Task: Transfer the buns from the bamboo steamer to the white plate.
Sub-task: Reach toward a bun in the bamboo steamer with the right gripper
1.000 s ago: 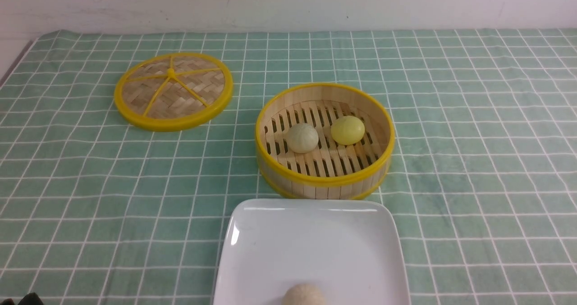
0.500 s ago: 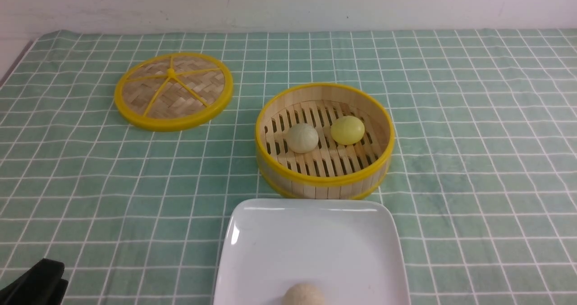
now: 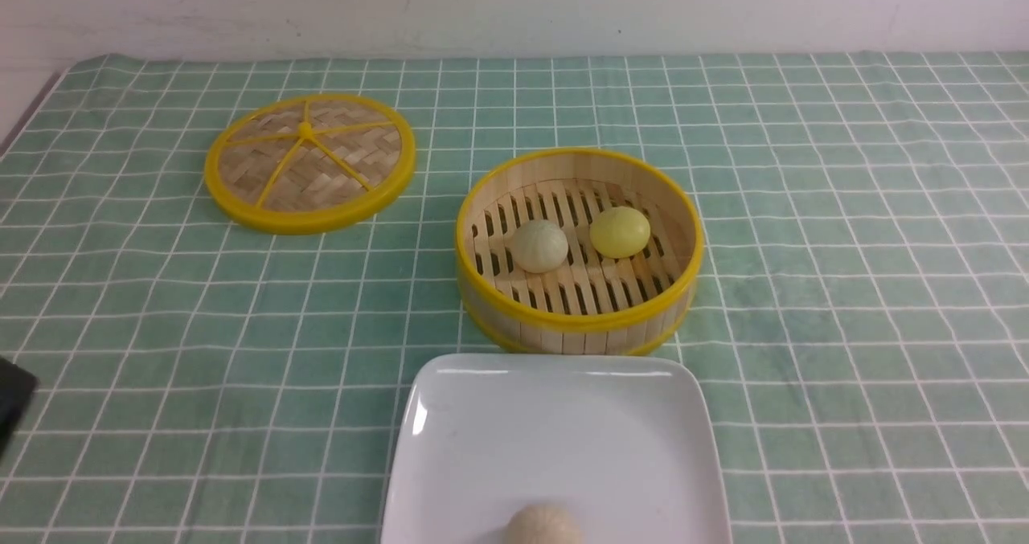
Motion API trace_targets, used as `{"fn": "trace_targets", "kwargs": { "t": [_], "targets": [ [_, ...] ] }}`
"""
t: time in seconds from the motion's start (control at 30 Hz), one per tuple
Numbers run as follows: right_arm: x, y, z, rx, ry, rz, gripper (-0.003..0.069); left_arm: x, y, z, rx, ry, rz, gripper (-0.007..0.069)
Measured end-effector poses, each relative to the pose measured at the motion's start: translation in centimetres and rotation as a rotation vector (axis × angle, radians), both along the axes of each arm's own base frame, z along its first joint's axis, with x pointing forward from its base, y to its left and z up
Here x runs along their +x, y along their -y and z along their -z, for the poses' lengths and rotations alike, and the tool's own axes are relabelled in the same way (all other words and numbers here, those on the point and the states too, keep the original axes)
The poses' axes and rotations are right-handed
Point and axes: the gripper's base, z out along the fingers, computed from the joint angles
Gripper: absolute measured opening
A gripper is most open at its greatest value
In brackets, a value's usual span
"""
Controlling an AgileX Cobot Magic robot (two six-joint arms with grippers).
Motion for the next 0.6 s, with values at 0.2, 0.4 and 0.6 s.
{"fn": "trace_targets", "kwargs": {
  "t": [0.2,0.4,0.6],
  "targets": [
    [5.9,-0.7,0.9,-0.061,-0.554,-0.121,0.0002,3.3,1.5,2.9,0.127,-0.571,0.201,0.0001],
    [13.0,-3.3,2.4,-0.008,-0.904,-0.438,0.0002,6.1,1.9,5.9,0.219,-0.849,0.332,0.0001],
    [19.1,-9.7,3.0,-0.036,-0.922,-0.78,0.0002,7.2,2.3,6.5,0.239,-0.857,0.399,0.0001]
  ]
}}
